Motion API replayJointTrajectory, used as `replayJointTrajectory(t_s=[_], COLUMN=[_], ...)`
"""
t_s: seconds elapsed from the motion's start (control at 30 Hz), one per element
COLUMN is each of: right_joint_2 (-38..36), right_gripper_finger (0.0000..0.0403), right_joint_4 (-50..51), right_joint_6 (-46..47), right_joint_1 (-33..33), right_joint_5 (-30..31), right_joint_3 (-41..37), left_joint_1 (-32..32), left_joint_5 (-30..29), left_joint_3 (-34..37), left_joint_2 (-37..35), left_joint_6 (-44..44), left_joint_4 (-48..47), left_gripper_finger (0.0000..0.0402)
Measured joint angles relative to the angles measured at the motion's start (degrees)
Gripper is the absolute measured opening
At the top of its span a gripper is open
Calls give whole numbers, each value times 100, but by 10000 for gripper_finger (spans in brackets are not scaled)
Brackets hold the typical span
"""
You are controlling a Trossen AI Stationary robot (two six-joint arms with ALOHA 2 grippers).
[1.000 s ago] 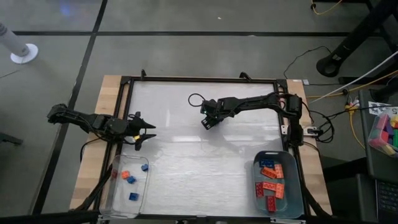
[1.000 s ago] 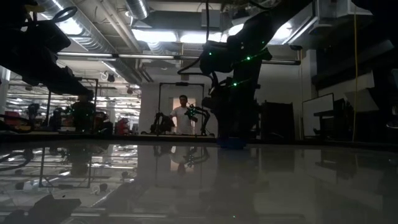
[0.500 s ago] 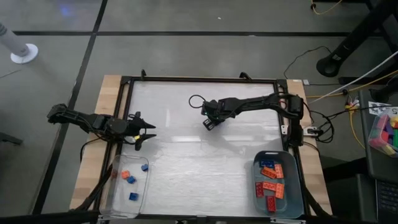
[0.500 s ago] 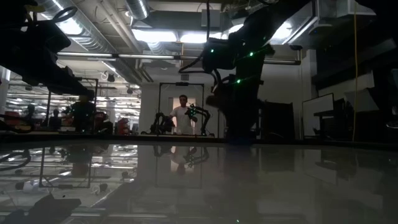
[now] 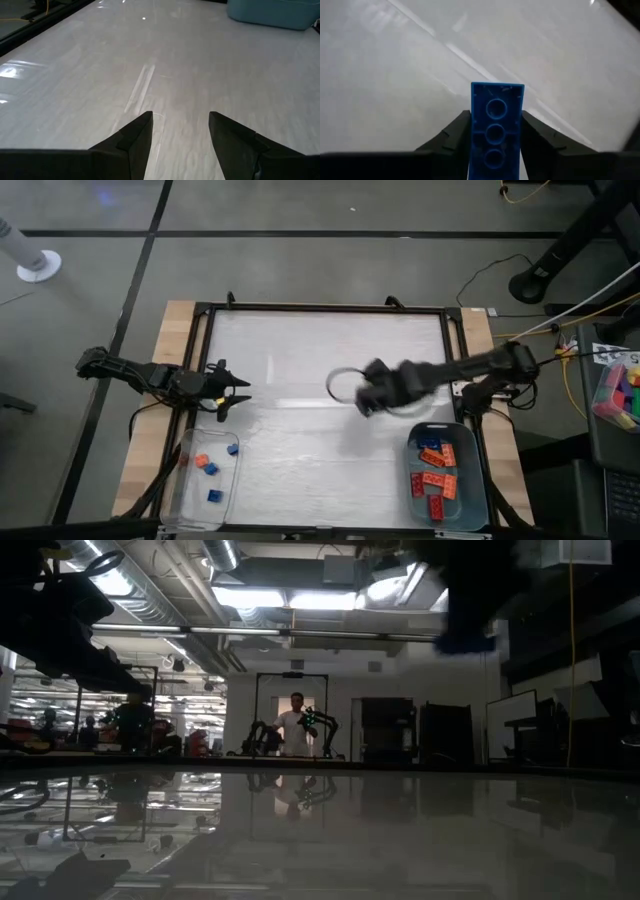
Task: Sort blocks by size
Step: Put the large blue game piece into the blue bin, then return to Home Position
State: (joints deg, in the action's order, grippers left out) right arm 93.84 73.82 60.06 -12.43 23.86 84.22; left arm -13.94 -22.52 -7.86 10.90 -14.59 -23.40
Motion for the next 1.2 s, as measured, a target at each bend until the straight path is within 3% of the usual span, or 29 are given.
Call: replayJointTrajectory(t_s=[0.3, 0.63, 0.83, 1.2], right_joint_2=[-306, -289, -289, -329], right_gripper_finger=[140, 142, 152, 264], right_joint_4=[1429, 1165, 1183, 1331], right_joint_6=[2760, 4991, 5730, 5542], right_joint_1=[-2512, -4699, -5107, -5045], right_joint_5=[-125, -378, -397, -582], right_joint_3=[2, -456, -674, -690], left_joint_1=[-1, 1, 0, -1], left_joint_5=[0, 0, 2, 2], left_joint_3=[0, 0, 0, 0], left_joint_2=[2, 2, 2, 2], left_joint_6=[-2, -2, -2, 0], left_joint_4=[1, 0, 1, 1], left_gripper_finger=[182, 182, 182, 182])
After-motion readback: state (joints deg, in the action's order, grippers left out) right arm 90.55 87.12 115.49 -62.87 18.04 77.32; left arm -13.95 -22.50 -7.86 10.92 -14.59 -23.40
